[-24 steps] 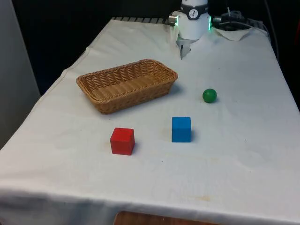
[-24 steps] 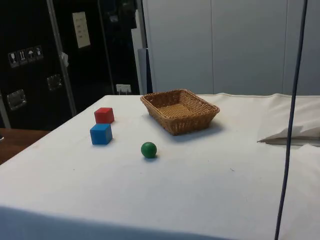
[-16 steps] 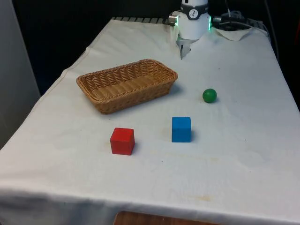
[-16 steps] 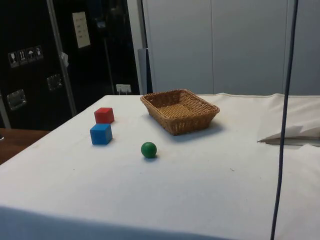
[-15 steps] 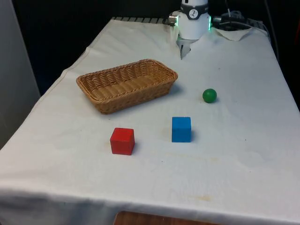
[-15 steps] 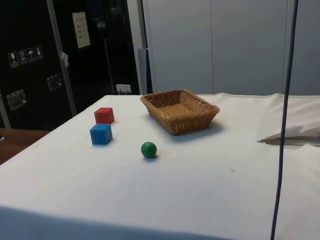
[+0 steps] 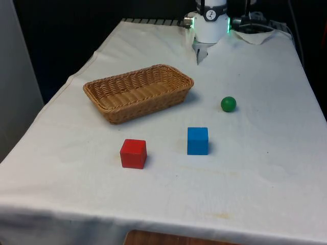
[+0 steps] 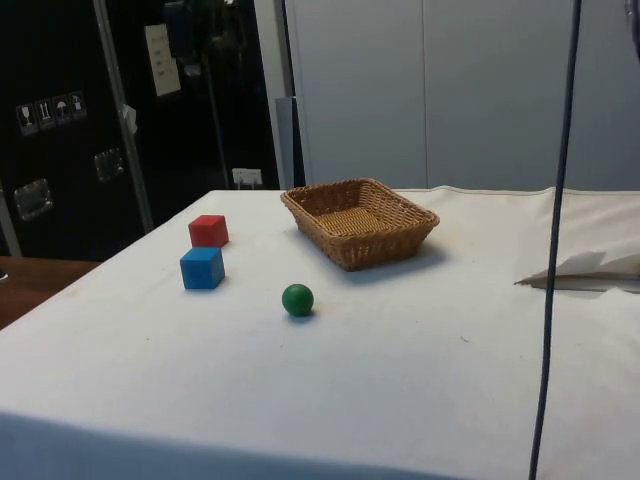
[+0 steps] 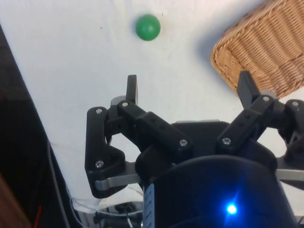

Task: Place all non-red objects into the basket.

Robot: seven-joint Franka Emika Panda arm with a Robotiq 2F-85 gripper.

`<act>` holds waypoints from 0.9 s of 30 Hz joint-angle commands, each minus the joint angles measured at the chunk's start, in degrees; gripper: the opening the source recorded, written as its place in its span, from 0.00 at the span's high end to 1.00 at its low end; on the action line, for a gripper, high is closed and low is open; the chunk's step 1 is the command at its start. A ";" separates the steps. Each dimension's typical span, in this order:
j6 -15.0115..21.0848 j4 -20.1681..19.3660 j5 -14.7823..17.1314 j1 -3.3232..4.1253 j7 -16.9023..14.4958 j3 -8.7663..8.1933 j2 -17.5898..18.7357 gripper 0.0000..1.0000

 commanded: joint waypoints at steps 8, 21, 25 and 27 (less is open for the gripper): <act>0.63 6.93 0.57 -0.23 0.06 0.06 7.39 0.00; 0.86 12.55 0.80 0.17 0.29 0.29 12.49 0.00; 0.97 12.61 0.80 0.11 0.11 0.23 12.61 0.00; 0.97 12.61 0.74 0.17 0.11 0.17 12.61 0.00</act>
